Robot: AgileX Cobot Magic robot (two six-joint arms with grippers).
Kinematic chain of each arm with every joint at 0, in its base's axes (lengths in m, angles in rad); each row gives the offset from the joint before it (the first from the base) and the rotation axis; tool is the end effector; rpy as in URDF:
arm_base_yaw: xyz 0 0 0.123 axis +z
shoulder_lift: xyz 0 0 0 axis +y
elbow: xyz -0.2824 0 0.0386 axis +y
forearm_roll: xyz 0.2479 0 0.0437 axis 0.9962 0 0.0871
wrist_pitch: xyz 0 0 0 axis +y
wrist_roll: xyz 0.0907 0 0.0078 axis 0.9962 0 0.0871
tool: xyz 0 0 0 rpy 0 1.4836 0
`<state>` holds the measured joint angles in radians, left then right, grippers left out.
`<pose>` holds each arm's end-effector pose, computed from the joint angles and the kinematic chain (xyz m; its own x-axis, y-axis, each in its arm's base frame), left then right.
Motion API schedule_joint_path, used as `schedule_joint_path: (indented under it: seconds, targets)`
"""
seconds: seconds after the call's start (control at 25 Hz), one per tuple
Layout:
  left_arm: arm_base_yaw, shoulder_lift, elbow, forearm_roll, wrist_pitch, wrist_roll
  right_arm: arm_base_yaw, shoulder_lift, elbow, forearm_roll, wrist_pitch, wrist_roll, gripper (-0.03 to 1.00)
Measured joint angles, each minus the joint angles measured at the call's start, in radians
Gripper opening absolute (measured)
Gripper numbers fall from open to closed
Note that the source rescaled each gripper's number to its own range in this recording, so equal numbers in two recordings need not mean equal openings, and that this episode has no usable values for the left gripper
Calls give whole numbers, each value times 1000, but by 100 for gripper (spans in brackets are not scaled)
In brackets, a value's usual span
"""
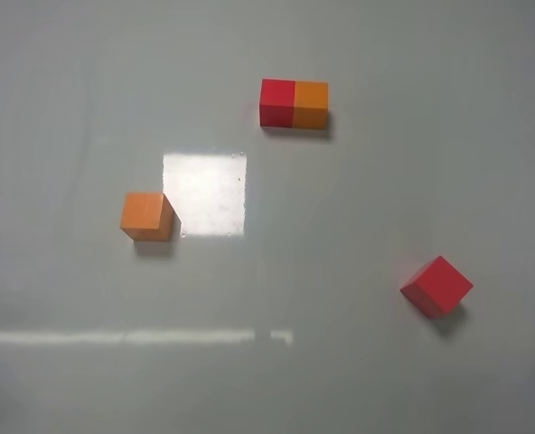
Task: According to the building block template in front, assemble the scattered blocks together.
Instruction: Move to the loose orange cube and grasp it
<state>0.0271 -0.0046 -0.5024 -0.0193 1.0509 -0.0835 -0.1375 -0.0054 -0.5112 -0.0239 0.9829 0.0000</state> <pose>-0.0054 -0.0017 0.2786 -0.4377 -0.1048 -0.8930 -0.0530 0.9945 -0.0908 -0.0043 -0.0012 0.2867 -0.3685 0.0376 -0.9289 0.1505 0.9884 -0.0197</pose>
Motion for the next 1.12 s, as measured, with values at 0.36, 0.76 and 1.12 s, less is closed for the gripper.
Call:
schedule_joint_path:
  seconds: [0.36, 0.76, 1.12]
  targets:
    - [0, 0, 0, 0, 0, 0, 0, 0, 0, 0, 0, 0, 67]
    - [0, 0, 0, 0, 0, 0, 0, 8, -12, 17, 10, -61, 71]
    - [0, 0, 0, 0, 0, 0, 117, 312, -273, 173, 69, -362, 100]
